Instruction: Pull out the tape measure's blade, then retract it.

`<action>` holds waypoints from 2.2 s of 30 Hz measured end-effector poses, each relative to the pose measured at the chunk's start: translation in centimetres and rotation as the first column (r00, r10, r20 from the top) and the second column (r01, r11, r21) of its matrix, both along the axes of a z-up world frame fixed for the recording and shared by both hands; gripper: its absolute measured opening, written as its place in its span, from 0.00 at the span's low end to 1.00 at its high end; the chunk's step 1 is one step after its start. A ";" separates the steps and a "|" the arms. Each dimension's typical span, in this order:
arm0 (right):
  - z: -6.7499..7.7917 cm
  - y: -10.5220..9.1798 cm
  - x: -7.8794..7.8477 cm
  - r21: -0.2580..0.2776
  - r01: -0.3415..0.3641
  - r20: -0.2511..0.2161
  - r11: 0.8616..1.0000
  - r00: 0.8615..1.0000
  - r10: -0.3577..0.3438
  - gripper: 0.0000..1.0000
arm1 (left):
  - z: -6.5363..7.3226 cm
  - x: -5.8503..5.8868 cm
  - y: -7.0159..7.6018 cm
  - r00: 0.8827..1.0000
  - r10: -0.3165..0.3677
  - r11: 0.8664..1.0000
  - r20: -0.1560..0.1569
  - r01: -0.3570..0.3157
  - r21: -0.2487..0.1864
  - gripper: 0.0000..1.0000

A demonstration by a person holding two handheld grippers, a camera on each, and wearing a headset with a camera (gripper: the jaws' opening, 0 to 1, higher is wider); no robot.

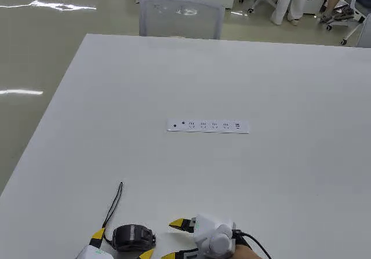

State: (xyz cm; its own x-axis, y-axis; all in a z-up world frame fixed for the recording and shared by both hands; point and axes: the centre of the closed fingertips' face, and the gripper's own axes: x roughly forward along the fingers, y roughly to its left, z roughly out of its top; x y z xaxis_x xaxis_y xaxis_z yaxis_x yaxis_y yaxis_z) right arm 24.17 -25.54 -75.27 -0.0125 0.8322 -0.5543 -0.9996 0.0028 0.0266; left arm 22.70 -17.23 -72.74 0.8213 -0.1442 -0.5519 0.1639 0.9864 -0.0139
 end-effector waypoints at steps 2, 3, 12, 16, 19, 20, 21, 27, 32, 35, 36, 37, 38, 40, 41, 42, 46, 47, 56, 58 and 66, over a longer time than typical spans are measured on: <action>0.3 -0.2 -0.1 0.001 0.016 -0.007 1.000 1.000 -0.016 0.48 | 0.0 -0.2 0.1 1.000 -0.016 1.000 -0.009 0.016 -0.003 0.74; 0.4 -0.3 -0.1 0.002 0.024 -0.009 1.000 1.000 -0.024 0.48 | 0.0 -0.3 0.1 1.000 -0.022 1.000 -0.013 0.022 -0.005 0.74; 1.4 -1.9 -0.1 0.003 0.112 -0.026 0.994 0.993 -0.112 0.58 | 0.5 -1.2 0.1 0.994 -0.101 0.995 -0.034 0.102 0.016 0.77; 2.1 -2.8 0.1 0.014 0.156 -0.030 0.988 0.987 -0.155 0.61 | 0.8 -1.6 0.4 0.992 -0.120 0.993 -0.035 0.121 0.008 0.80; 2.6 -3.7 0.0 0.008 0.189 -0.035 0.982 0.981 -0.188 0.65 | 1.1 -1.9 0.4 0.989 -0.144 0.990 -0.045 0.144 -0.003 0.82; 2.7 -3.9 0.0 0.005 0.200 -0.037 0.980 0.979 -0.199 0.66 | 1.2 -2.0 0.4 0.988 -0.149 0.989 -0.047 0.149 -0.004 0.82; 2.8 -4.2 0.0 0.004 0.209 -0.039 0.978 0.977 -0.209 0.67 | 1.2 -2.1 0.4 0.987 -0.153 0.988 -0.048 0.153 -0.004 0.82; 3.4 -6.4 -0.1 -0.012 0.291 -0.045 0.957 0.956 -0.291 0.75 | 1.9 -2.8 0.5 0.981 -0.185 0.983 -0.055 0.184 -0.024 0.83; 4.0 -8.3 -0.2 -0.017 0.344 -0.038 0.939 0.938 -0.345 0.81 | 2.7 -3.1 0.5 0.977 -0.207 0.978 -0.044 0.206 -0.035 0.87; 4.5 -9.3 -0.3 -0.012 0.372 -0.033 0.928 0.928 -0.372 0.83 | 3.1 -3.2 0.7 0.976 -0.212 0.977 -0.044 0.211 -0.035 0.87; 4.7 -9.7 -0.3 -0.009 0.387 -0.030 0.922 0.922 -0.387 0.85 | 3.4 -3.2 0.8 0.976 -0.217 0.976 -0.038 0.215 -0.034 0.88; 4.9 -10.0 -0.3 -0.008 0.394 -0.028 0.919 0.918 -0.395 0.86 | 3.5 -3.3 0.8 0.975 -0.219 0.975 -0.037 0.218 -0.031 0.89; 5.1 -10.4 -0.3 -0.003 0.406 -0.028 0.914 0.913 -0.406 0.86 | 3.6 -3.3 0.9 0.974 -0.224 0.974 -0.036 0.223 -0.027 0.89; 5.3 -10.8 -0.5 -0.002 0.412 -0.028 0.911 0.911 -0.412 0.88 | 3.8 -3.4 0.9 0.973 -0.229 0.973 -0.036 0.228 -0.025 0.90; 5.4 -11.2 -0.6 -0.005 0.416 -0.024 0.909 0.909 -0.416 0.88 | 3.9 -3.5 0.9 0.972 -0.234 0.972 -0.036 0.233 -0.025 0.90; 5.5 -11.4 -0.7 -0.007 0.420 -0.021 0.908 0.907 -0.420 0.89 | 4.0 -3.6 0.9 0.971 -0.238 0.971 -0.035 0.237 -0.025 0.91; 6.1 -12.6 -0.9 -0.003 0.446 -0.029 0.895 0.894 -0.446 0.91 | 4.4 -4.0 0.8 0.966 -0.258 0.966 -0.033 0.257 -0.021 0.94; 6.2 -12.9 -1.0 -0.002 0.447 -0.031 0.894 0.894 -0.447 0.91 | 4.4 -4.2 0.8 0.964 -0.263 0.965 -0.035 0.263 -0.019 0.94; 6.6 -15.5 -1.5 -0.016 0.479 -0.038 0.878 0.877 -0.479 0.94 | 5.0 -5.3 1.0 0.964 -0.264 0.964 -0.031 0.263 -0.031 0.97; 6.6 -16.1 -1.6 -0.019 0.487 -0.033 0.873 0.872 -0.488 0.94 | 5.1 -5.6 1.1 0.963 -0.266 0.964 -0.032 0.265 -0.033 0.97; 7.1 -17.4 -2.0 -0.015 0.507 -0.048 0.862 0.861 -0.507 0.96 | 5.3 -6.3 1.4 0.961 -0.273 0.962 -0.039 0.272 -0.032 0.99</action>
State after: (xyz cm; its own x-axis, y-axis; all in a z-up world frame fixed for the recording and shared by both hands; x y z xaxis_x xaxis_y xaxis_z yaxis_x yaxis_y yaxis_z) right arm 22.12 -42.91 -68.17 0.3838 0.7298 -0.5657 -0.8575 0.5090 0.0748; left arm 16.44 -15.83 -67.48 0.7246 -0.3744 -0.5786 0.4254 0.9035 -0.0519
